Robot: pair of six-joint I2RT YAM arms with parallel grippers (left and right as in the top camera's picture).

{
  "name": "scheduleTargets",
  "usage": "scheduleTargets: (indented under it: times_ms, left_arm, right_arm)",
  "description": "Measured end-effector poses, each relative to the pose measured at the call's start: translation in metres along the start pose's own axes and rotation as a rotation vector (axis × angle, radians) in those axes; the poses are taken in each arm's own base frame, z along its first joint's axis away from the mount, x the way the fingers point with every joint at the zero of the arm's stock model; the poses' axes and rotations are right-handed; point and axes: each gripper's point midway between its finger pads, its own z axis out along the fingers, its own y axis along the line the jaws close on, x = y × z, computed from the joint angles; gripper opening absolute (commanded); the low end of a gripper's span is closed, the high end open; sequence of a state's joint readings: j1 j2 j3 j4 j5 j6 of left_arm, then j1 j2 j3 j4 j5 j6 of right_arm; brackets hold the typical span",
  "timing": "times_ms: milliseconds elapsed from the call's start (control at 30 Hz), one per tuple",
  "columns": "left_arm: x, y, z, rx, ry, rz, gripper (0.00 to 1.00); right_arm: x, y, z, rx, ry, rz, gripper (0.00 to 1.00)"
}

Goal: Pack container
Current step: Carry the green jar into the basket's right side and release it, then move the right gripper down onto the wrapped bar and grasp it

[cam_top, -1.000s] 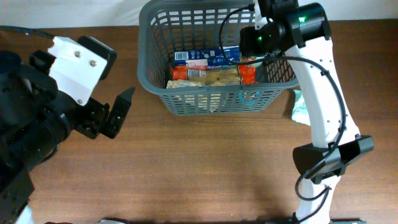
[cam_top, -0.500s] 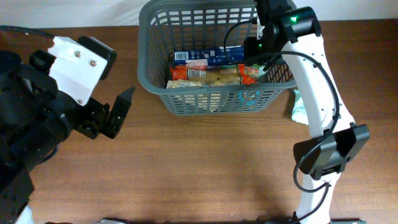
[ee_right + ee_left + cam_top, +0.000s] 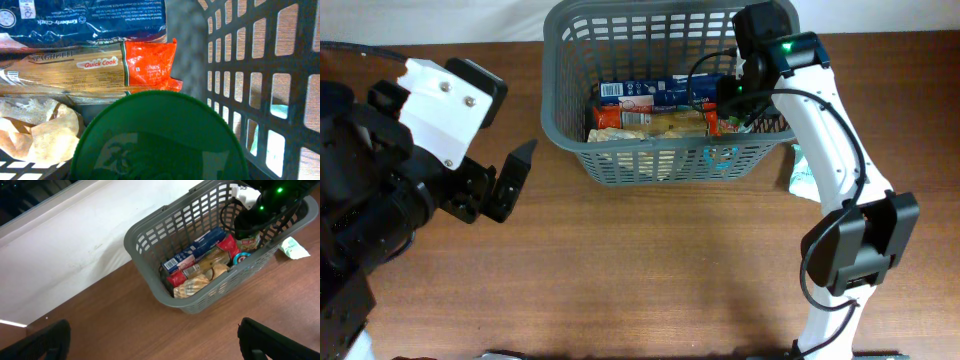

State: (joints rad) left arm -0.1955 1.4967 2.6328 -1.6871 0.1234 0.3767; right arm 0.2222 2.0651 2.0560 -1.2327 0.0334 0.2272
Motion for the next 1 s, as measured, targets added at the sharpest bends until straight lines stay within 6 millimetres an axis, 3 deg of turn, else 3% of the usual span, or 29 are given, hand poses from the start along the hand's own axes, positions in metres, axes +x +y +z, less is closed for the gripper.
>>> scheduleTargets:
  times_ms: [67,200,433,500,567,600,633,667,733,767,800,833,867,900,933,1000]
  left_arm:
    - [0.000,0.000,0.000,0.000,0.000,0.000,0.99]
    - [0.000,0.000,0.000,0.000,0.000,0.000,0.99]
    - [0.000,0.000,0.000,0.000,0.000,0.000,0.99]
    - [0.000,0.000,0.000,0.000,0.000,0.000,0.99]
    - [0.000,0.000,0.000,0.000,0.000,0.000,0.99]
    - [0.000,0.000,0.000,0.000,0.000,0.000,0.99]
    - [0.000,0.000,0.000,0.000,0.000,0.000,1.00]
    - [0.000,0.000,0.000,0.000,0.000,0.000,0.99]
    - [0.000,0.000,0.000,0.000,0.000,0.000,0.99]
    - [0.000,0.000,0.000,0.000,0.000,0.000,0.99]
    - [0.000,0.000,0.000,0.001,-0.001,0.000,0.99]
    - [0.000,0.000,0.000,0.000,0.000,0.000,0.99]
    - [0.000,0.000,0.000,-0.001,-0.001,0.000,0.99]
    - [0.000,0.000,0.000,0.001,0.000,0.000,0.99]
    - [0.000,0.000,-0.001,0.000,-0.002,0.000,1.00]
    - [0.000,0.000,0.000,-0.002,-0.001,-0.001,0.99]
  right_arm:
    - [0.000,0.000,-0.002,-0.001,-0.004,0.000,0.59]
    - [0.001,0.005,-0.003,-0.029,0.002,-0.012,0.82]
    - [0.002,0.007,-0.006,-0.043,0.003,-0.022,0.92]
    - [0.000,0.006,-0.014,-0.043,-0.018,-0.029,1.00]
    - [-0.011,0.001,-0.045,-0.022,-0.100,-0.038,0.99]
    - [-0.021,-0.002,-0.078,-0.014,-0.186,-0.037,0.99]
    - [-0.024,-0.006,-0.098,-0.012,-0.235,-0.033,0.99]
    - [-0.021,-0.016,-0.147,-0.010,-0.327,-0.015,0.99]
    - [0.005,-0.058,-0.228,0.029,-0.454,0.063,0.99]
    - [0.013,-0.071,-0.244,0.044,-0.480,0.094,0.99]
    - [0.036,-0.096,-0.258,0.083,-0.484,0.156,0.99]
    - [0.053,-0.115,-0.258,0.119,-0.471,0.215,0.99]
    - [0.069,-0.130,-0.245,0.149,-0.429,0.263,0.99]
    - [0.072,-0.138,-0.232,0.158,-0.423,0.289,0.99]
    - [0.078,-0.144,-0.215,0.162,-0.396,0.306,0.99]
    - [0.103,-0.158,-0.162,0.168,-0.266,0.358,0.99]
